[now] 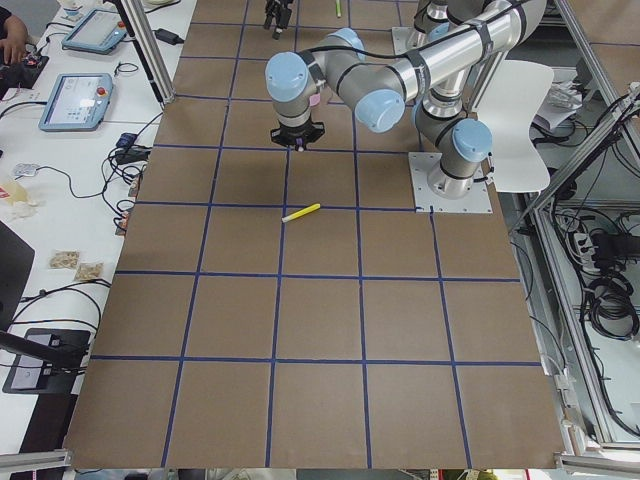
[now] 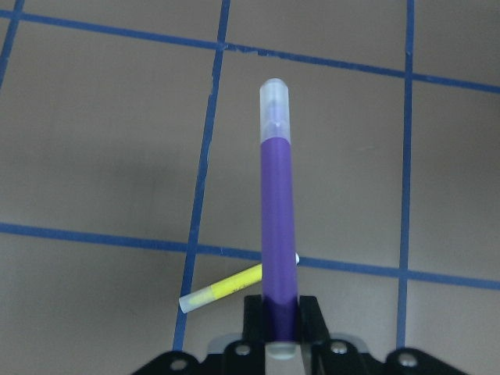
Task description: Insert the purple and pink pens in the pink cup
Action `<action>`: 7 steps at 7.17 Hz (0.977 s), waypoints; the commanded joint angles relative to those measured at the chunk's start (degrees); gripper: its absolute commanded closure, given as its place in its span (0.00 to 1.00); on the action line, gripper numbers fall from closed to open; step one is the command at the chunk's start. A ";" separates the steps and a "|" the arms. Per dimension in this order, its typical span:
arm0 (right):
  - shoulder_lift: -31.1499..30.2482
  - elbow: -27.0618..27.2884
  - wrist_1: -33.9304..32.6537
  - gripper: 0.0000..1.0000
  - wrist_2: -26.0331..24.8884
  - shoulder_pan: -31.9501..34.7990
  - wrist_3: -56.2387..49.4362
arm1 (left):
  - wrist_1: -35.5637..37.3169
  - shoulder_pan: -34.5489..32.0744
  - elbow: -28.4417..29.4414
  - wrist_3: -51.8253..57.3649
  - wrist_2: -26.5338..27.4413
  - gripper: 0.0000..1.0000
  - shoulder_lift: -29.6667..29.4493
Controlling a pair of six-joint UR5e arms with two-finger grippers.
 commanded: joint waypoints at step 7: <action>-9.23 -13.74 48.39 0.00 -17.94 -4.35 7.29 | 11.61 -41.26 -0.45 -42.31 17.51 1.00 -3.23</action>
